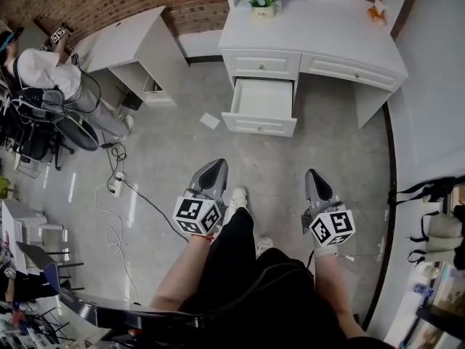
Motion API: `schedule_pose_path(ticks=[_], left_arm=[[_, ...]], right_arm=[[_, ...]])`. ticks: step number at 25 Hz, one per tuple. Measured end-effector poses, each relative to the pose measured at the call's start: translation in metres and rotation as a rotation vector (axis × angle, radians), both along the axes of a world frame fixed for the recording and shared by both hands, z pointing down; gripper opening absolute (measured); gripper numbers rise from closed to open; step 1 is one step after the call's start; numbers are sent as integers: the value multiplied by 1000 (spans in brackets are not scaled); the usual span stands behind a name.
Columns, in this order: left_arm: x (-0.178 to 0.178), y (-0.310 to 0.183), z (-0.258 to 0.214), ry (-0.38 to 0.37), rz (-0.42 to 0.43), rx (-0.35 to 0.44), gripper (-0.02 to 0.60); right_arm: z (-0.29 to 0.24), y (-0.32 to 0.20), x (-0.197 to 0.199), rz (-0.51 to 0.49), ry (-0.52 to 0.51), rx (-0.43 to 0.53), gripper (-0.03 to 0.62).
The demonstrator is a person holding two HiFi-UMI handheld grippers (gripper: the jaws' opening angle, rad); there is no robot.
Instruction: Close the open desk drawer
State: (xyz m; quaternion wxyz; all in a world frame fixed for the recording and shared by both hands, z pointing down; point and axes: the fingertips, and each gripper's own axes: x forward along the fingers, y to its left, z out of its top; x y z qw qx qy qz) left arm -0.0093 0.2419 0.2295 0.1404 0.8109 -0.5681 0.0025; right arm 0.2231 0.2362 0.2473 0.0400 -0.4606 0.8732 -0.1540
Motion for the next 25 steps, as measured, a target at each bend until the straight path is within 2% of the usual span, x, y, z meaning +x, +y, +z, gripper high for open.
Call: schedule_pose_path(ticks=[5,19,25], left_arm=[[-26,-53,4,13,12,-9,3],[-67,-196,40,7,178,-69,3],[-74,-238,67,18,259,-89,3]], right_arm=[[-1,-44,-27,-12,19,5,0],[32,-168,-101,15,18,-72,-2],[59,-205,-129,29,28,-114,-2]])
